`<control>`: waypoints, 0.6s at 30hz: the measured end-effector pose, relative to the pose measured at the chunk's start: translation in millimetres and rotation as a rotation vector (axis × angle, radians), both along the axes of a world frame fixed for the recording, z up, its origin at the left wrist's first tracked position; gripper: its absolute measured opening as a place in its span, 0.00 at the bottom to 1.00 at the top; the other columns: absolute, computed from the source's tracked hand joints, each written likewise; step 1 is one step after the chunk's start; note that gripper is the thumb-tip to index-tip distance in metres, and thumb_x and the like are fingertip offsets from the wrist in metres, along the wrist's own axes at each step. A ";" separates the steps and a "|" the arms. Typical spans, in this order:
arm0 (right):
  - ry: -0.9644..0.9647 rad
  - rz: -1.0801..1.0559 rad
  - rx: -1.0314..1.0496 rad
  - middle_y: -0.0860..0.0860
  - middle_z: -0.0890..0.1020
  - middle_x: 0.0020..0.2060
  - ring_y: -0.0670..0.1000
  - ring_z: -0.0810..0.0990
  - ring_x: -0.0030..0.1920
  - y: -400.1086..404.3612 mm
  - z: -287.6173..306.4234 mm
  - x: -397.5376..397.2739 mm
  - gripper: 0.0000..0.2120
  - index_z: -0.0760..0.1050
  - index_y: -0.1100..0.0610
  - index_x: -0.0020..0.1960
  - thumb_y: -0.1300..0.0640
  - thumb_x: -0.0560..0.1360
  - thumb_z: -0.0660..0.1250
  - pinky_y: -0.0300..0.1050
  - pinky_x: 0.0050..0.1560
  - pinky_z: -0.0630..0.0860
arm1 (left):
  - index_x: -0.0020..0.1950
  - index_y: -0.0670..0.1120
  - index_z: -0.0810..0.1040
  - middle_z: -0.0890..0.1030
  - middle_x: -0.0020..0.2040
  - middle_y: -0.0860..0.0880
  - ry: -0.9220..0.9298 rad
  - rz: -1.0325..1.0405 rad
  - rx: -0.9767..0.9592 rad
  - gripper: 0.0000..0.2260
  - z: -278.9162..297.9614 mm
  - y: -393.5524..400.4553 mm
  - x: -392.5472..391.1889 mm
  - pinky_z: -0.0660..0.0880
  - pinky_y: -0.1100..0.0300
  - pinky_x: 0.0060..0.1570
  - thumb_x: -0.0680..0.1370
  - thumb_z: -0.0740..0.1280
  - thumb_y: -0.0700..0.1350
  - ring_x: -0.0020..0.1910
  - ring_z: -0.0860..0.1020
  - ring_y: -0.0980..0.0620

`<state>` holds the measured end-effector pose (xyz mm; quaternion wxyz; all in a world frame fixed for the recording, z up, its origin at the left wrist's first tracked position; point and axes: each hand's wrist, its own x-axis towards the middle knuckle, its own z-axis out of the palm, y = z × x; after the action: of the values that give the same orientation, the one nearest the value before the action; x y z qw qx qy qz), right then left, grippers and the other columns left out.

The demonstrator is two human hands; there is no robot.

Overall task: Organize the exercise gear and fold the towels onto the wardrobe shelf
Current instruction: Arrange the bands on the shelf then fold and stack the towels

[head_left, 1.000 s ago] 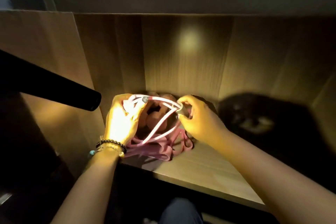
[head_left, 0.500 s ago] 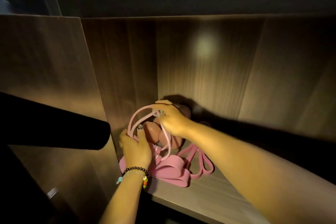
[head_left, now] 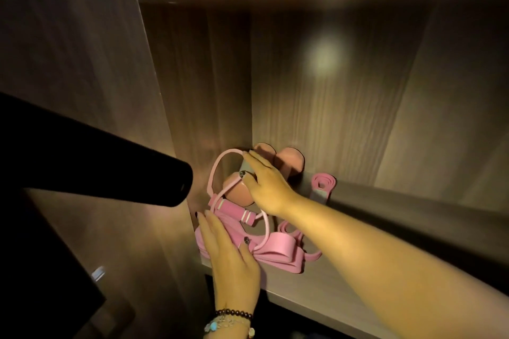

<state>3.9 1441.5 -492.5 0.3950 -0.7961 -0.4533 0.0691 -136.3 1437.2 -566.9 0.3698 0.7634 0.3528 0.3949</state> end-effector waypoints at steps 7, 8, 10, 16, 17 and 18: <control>-0.172 -0.072 0.270 0.51 0.71 0.63 0.44 0.71 0.62 -49.1 -18.0 -29.8 0.19 0.73 0.60 0.65 0.67 0.75 0.67 0.22 0.60 0.61 | 0.76 0.45 0.62 0.56 0.78 0.47 -0.088 0.019 0.136 0.32 -13.3 21.4 12.8 0.51 0.57 0.71 0.75 0.70 0.36 0.71 0.51 0.64; -0.183 -0.072 0.310 0.51 0.73 0.59 0.41 0.72 0.58 -57.7 -28.5 -34.4 0.16 0.76 0.60 0.60 0.68 0.73 0.68 0.21 0.57 0.63 | 0.74 0.44 0.64 0.58 0.77 0.46 -0.110 0.030 0.128 0.31 -14.9 22.2 14.7 0.51 0.60 0.71 0.74 0.71 0.36 0.71 0.53 0.62; -0.138 -0.103 0.349 0.49 0.75 0.54 0.37 0.73 0.53 -69.7 -52.3 -39.5 0.13 0.78 0.58 0.55 0.68 0.71 0.71 0.24 0.56 0.66 | 0.70 0.43 0.69 0.62 0.74 0.46 -0.169 0.058 0.093 0.28 -16.9 20.3 16.4 0.56 0.64 0.70 0.72 0.73 0.35 0.72 0.59 0.56; 0.109 -0.234 0.375 0.42 0.73 0.56 0.39 0.71 0.58 -88.7 -96.0 -54.5 0.19 0.70 0.43 0.59 0.42 0.69 0.63 0.36 0.59 0.68 | 0.40 0.46 0.71 0.71 0.42 0.51 -0.179 0.145 0.045 0.14 -28.8 14.1 12.5 0.71 0.55 0.47 0.70 0.75 0.34 0.42 0.72 0.49; 0.135 -0.232 0.373 0.42 0.72 0.57 0.39 0.70 0.58 -90.9 -97.8 -56.0 0.22 0.69 0.45 0.61 0.40 0.69 0.62 0.32 0.59 0.67 | 0.38 0.46 0.70 0.72 0.39 0.52 -0.160 0.150 0.035 0.13 -29.8 15.9 12.8 0.68 0.57 0.43 0.70 0.75 0.35 0.40 0.70 0.50; 0.157 -0.226 0.371 0.42 0.71 0.57 0.37 0.69 0.58 -92.4 -98.7 -56.1 0.24 0.68 0.47 0.63 0.40 0.69 0.63 0.28 0.58 0.65 | 0.38 0.46 0.71 0.72 0.37 0.53 -0.145 0.150 0.028 0.13 -30.7 17.1 13.6 0.65 0.59 0.42 0.70 0.74 0.36 0.39 0.70 0.51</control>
<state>-52.2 1349.1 -591.3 0.5740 -0.7478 -0.3338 0.0017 -122.7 1454.3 -597.6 0.3532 0.7093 0.3757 0.4807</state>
